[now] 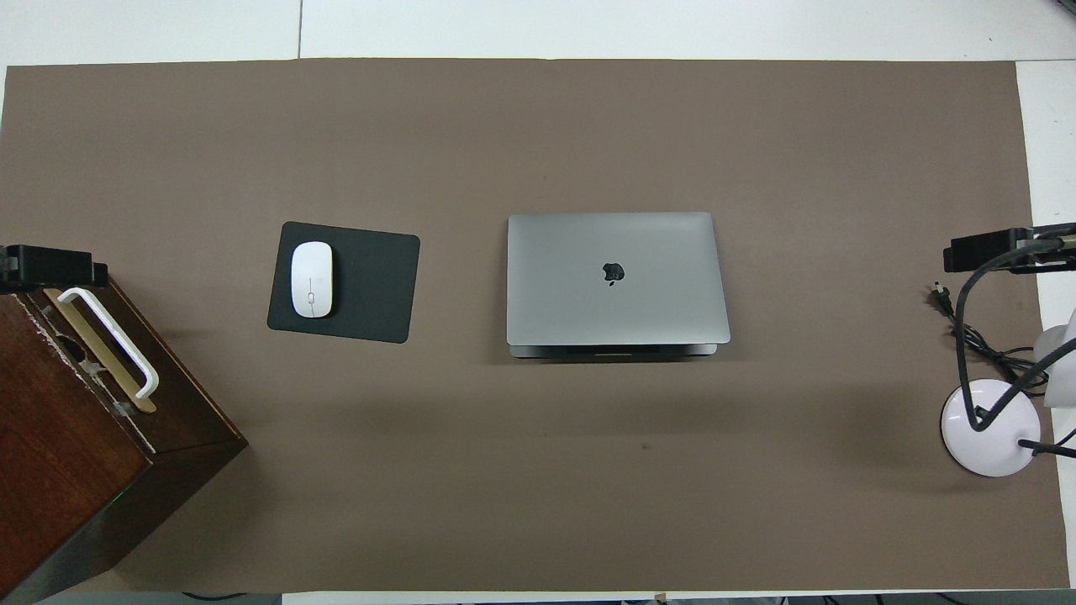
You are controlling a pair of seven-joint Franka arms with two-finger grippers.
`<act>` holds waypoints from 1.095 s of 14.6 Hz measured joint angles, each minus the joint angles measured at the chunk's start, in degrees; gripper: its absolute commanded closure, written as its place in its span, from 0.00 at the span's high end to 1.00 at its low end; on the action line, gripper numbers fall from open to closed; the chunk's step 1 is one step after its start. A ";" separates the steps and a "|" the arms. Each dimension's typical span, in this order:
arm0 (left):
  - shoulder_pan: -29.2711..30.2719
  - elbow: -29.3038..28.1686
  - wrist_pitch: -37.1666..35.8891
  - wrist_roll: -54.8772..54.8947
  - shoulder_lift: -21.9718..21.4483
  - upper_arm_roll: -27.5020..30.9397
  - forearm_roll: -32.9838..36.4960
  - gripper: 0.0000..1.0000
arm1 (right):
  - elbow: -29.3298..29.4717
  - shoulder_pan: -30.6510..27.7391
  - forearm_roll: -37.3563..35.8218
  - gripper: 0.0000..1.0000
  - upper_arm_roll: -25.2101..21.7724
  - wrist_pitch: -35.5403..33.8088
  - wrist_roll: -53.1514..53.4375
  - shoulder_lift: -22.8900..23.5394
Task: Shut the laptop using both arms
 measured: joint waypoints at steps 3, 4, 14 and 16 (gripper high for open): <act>0.17 5.61 -4.88 0.00 3.30 -0.05 -0.04 1.00 | -0.07 0.00 0.00 1.00 0.00 0.02 0.00 0.00; 0.18 6.14 -5.44 -0.01 4.07 -0.06 -0.04 1.00 | -0.08 0.00 0.00 1.00 0.00 0.02 0.00 0.00; 0.23 5.87 -7.19 -0.01 7.11 -0.20 1.34 1.00 | -0.13 -0.08 0.00 1.00 -0.03 0.02 0.00 0.00; 0.23 5.87 -7.19 -0.01 7.11 -0.37 2.49 1.00 | -0.14 -0.10 0.00 1.00 -0.04 0.02 0.00 0.00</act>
